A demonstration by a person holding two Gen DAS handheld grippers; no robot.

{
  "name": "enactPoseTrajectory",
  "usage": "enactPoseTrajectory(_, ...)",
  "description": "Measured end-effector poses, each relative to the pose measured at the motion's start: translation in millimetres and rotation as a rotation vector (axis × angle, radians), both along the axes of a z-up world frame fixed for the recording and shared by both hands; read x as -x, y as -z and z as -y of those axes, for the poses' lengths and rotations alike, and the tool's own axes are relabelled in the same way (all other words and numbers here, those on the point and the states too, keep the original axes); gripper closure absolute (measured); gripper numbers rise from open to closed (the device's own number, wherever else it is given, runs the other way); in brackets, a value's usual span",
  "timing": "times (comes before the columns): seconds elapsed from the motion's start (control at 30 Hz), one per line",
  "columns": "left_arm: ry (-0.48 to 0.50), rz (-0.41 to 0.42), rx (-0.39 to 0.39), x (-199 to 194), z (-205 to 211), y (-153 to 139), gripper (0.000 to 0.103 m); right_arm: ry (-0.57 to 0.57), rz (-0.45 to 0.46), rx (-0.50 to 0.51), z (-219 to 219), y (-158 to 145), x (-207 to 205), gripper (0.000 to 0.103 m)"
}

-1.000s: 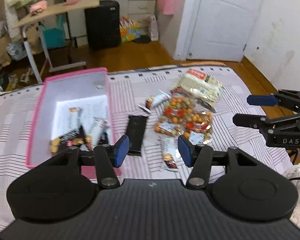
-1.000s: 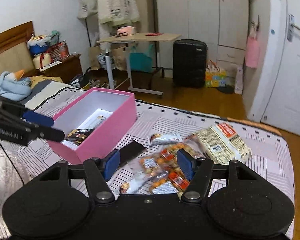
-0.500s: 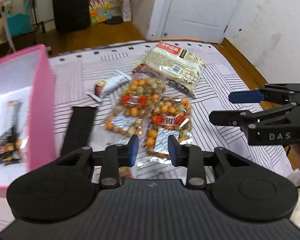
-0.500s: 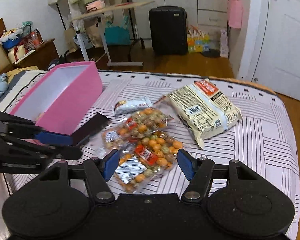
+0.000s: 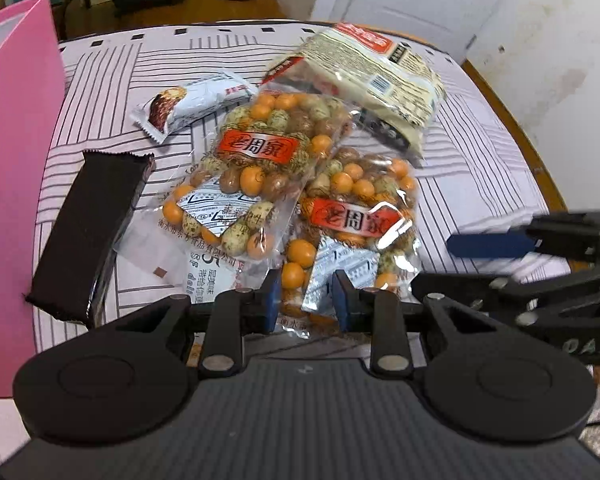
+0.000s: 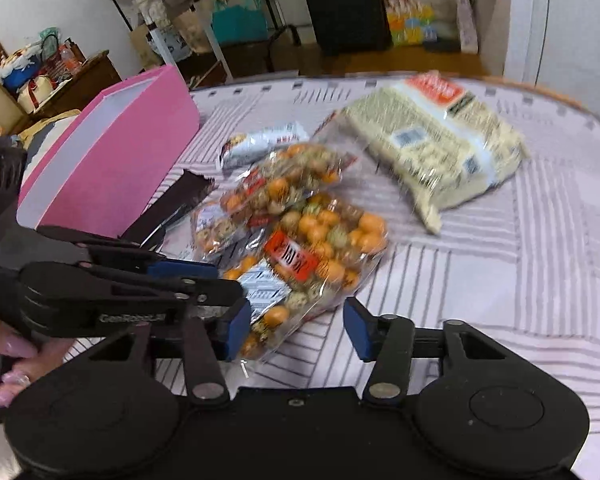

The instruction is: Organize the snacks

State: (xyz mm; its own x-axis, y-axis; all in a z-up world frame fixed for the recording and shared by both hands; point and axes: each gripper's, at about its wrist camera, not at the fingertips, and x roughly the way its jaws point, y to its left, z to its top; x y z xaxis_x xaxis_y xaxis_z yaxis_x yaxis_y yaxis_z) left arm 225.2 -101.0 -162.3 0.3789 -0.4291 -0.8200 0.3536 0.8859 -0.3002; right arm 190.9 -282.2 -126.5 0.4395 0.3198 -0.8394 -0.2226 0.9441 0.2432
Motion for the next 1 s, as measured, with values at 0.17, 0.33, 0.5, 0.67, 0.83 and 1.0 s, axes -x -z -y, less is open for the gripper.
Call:
enactPoseTrajectory(0.17,-0.011,0.038,0.047,2.7,-3.7,2.7,0.073,-0.014,-0.043,0.027,-12.2,16.5,-3.0,0.067)
enactPoseTrajectory(0.33,-0.01,0.058,0.037,3.7,1.3,5.9,0.062,-0.025,-0.045,0.0,-11.3,16.0,-0.7,0.085)
enactPoseTrajectory(0.5,0.008,0.065,0.034,6.8,4.5,6.5,0.055,-0.023,-0.042,0.005,-5.9,11.1,3.1,0.091)
enactPoseTrajectory(0.67,0.025,0.06,0.055,13.7,4.9,6.4,0.056,-0.031,-0.033,0.048,-4.9,7.5,6.2,0.092)
enactPoseTrajectory(0.83,0.05,-0.005,0.147,13.6,3.8,6.1,0.054,-0.028,-0.048,0.08,4.8,6.0,7.5,0.091)
enactPoseTrajectory(1.0,0.017,-0.046,0.194,12.5,4.1,5.3,0.059,-0.01,-0.056,0.065,16.9,4.1,8.3,0.084)
